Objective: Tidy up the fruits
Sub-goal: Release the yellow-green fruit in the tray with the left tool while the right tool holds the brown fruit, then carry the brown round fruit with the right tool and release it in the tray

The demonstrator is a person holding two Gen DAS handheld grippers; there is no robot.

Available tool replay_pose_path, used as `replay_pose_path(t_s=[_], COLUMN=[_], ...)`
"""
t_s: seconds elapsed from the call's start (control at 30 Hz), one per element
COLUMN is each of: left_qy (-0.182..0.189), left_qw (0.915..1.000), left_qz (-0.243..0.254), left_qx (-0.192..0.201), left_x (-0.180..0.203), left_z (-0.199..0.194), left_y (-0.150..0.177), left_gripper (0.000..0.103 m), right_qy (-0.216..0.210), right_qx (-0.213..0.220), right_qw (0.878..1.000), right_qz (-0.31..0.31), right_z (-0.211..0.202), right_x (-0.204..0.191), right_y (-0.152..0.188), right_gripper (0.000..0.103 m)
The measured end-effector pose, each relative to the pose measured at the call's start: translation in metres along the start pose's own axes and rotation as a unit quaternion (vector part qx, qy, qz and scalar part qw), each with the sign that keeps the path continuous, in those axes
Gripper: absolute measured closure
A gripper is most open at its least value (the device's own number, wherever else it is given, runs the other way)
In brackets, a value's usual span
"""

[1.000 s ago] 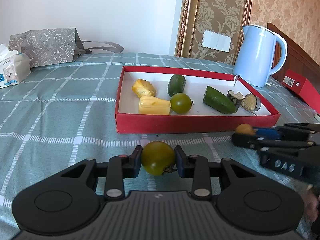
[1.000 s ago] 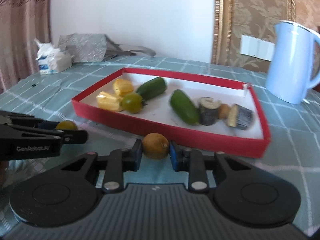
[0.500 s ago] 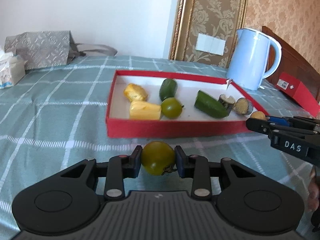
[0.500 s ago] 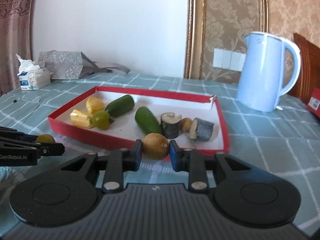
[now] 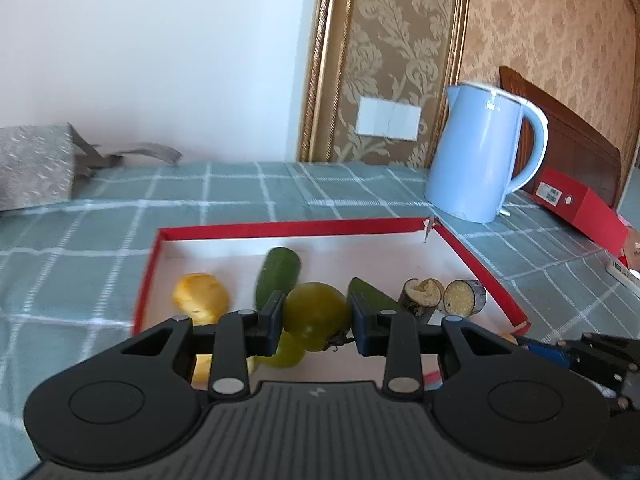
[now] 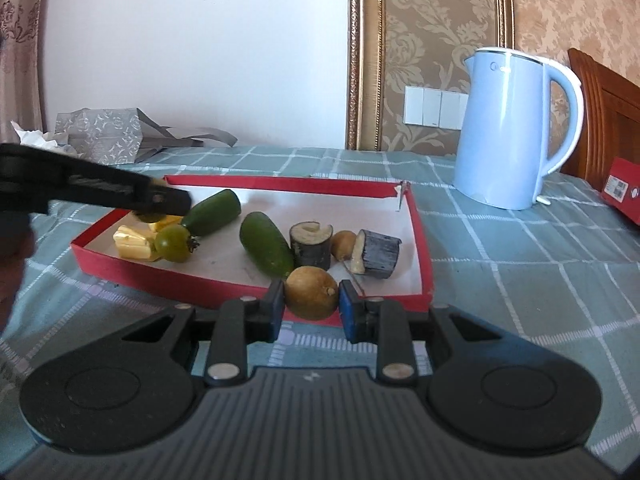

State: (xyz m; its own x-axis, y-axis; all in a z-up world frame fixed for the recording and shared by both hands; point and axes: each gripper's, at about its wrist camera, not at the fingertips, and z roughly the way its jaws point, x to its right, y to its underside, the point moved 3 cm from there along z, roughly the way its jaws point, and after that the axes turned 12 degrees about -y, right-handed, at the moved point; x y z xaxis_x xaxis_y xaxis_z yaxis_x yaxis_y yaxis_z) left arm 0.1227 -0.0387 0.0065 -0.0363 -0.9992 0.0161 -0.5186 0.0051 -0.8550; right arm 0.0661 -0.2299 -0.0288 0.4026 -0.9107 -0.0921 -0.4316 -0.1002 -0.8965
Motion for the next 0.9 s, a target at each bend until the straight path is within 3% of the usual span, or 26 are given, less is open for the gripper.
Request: replay_pose_path(t_s=[0.23,0.63,0.7,0.77,0.9], left_qy=[-0.01,-0.033,-0.043,-0.056,-0.087], left_qw=[0.9996,0.9992,0.9988,0.9975,0.9946], left_qz=[0.014,0.018,0.026,0.042,0.043], left_qx=[-0.021,-0.014,-0.003,0.011,0.037], left_x=[0.011,0.02,0.021,0.023,0.019], left_z=[0.031,0.054,0.053,0.049,0.035], left_y=[0.004,0.0,0.002,0.003,0.004], left_gripper=[0.07,0.069,0.06,0.029,0.028], right_qy=[0.0,-0.001,-0.002,-0.002,-0.002], right_qx=[-0.001,0.0,0.0,0.0,0.0], right_qw=[1.0,1.0,1.0,1.0,1.0], right_qz=[0.001,0.005,0.006,0.006,0.007], right_z=[0.003,0.002,0.003,0.002,0.002], right_x=[0.002,0.001,0.002,0.002,0.002], right_y=[0.0,-0.001,-0.001,0.0,-0.001], right_gripper=[0.076,0.076,0.076,0.076,0.076])
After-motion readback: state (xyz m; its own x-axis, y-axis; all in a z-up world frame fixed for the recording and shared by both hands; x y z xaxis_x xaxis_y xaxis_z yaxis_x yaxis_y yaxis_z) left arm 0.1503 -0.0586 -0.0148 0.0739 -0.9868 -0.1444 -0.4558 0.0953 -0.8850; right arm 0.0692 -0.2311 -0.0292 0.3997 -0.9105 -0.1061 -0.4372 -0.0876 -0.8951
